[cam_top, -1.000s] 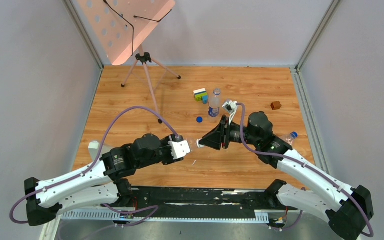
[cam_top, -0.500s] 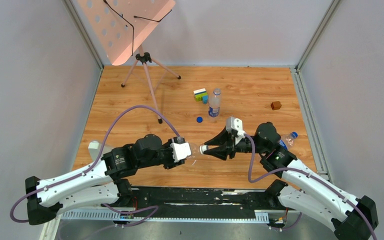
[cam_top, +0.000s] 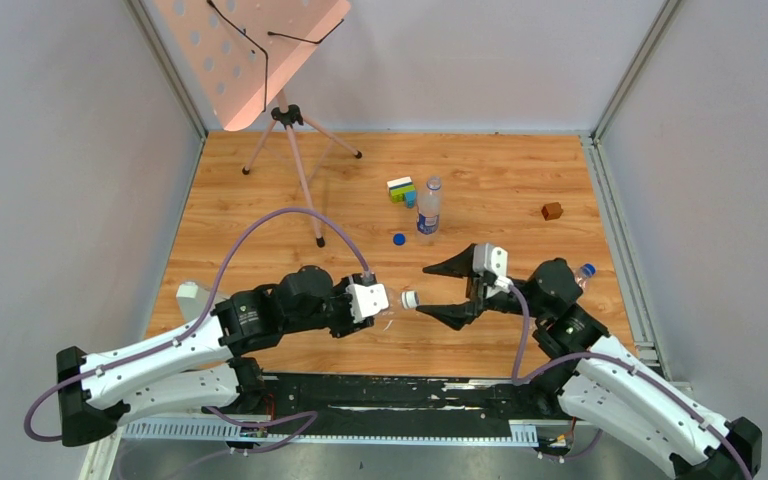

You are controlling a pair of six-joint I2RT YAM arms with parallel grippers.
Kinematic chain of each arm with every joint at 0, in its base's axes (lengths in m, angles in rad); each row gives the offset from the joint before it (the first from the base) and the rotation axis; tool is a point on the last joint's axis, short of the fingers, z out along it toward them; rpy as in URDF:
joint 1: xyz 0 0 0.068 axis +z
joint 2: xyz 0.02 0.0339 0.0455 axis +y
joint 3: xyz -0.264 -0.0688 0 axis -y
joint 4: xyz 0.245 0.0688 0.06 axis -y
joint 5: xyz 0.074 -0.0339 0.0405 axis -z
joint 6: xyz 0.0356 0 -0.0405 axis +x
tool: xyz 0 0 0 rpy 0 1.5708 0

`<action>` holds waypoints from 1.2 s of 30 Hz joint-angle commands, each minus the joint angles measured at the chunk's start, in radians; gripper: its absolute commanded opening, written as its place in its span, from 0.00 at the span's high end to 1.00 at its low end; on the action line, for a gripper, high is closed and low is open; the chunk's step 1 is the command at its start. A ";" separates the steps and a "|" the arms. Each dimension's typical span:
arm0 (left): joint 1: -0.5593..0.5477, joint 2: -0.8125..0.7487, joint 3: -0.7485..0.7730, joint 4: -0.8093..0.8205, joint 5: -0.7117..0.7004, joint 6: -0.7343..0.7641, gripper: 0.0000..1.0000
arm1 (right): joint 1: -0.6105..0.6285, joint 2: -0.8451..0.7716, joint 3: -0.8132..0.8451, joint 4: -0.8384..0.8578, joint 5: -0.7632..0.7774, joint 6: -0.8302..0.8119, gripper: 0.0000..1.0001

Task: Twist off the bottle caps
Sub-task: Unscrew the bottle cap from the plastic bottle.

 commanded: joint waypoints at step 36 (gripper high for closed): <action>0.002 -0.013 -0.001 0.081 -0.204 0.055 1.00 | -0.060 0.263 0.118 -0.006 0.063 0.846 0.91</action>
